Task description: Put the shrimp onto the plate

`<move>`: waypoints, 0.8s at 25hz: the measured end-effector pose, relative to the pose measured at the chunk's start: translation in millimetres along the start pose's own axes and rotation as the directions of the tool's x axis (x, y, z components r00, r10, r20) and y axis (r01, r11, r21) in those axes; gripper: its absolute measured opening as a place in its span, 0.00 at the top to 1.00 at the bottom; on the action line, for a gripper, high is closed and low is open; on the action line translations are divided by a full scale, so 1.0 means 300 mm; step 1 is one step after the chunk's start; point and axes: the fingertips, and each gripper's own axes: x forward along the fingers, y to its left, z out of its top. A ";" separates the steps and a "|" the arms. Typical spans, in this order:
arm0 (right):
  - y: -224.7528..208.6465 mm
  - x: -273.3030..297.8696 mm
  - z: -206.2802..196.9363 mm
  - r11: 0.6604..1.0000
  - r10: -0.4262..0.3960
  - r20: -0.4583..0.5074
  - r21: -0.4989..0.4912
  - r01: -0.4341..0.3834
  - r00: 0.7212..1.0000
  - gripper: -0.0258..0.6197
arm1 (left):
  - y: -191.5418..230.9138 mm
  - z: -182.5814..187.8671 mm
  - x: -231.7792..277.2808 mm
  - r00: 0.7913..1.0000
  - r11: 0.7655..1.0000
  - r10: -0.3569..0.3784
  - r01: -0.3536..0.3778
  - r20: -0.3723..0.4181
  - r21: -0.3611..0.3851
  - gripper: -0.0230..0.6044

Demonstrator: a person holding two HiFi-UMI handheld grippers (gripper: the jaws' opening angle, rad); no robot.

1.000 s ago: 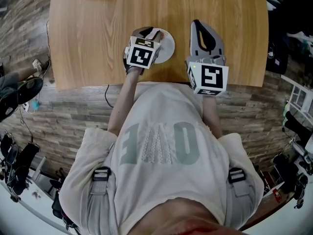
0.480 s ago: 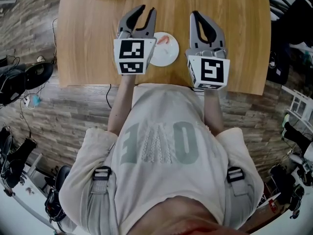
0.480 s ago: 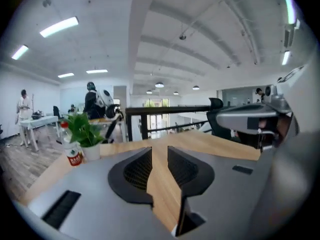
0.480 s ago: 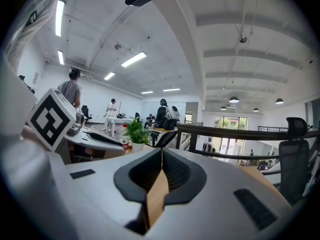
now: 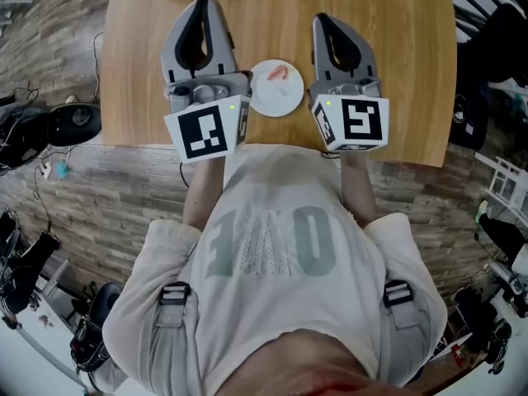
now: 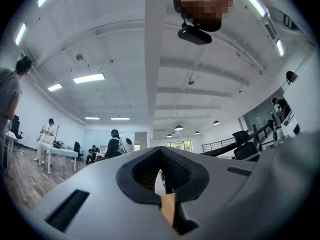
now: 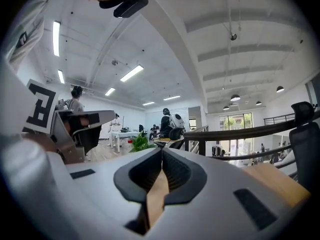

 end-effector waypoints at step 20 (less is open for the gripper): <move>0.040 -0.007 0.050 0.998 0.011 0.026 -0.058 -0.010 1.000 0.93 | -0.038 0.025 -0.003 0.998 0.998 -0.054 0.055 0.027 -0.040 0.95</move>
